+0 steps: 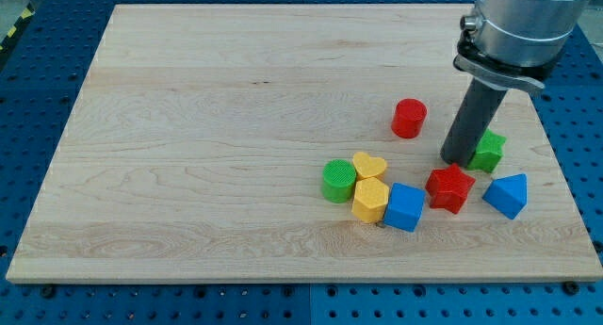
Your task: Move the red circle to the top left of the yellow heart
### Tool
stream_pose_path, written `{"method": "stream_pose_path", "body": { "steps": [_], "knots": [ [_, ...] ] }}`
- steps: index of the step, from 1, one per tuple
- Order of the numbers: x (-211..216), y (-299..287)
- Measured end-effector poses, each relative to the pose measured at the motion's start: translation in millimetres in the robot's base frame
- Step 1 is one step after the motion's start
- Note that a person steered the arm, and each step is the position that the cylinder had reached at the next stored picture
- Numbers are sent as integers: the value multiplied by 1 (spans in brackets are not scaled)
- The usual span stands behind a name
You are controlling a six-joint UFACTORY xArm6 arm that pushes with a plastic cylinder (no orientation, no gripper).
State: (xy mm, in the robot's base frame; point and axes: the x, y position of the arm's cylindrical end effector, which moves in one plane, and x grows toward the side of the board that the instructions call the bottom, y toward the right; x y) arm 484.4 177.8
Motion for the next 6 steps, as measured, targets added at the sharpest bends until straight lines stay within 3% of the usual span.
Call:
{"method": "stream_pose_path", "body": {
  "steps": [2,4,5,6],
  "knots": [
    [-59,-41],
    [-68,-127],
    [-91,-118],
    [-126,-47]
  ]
}}
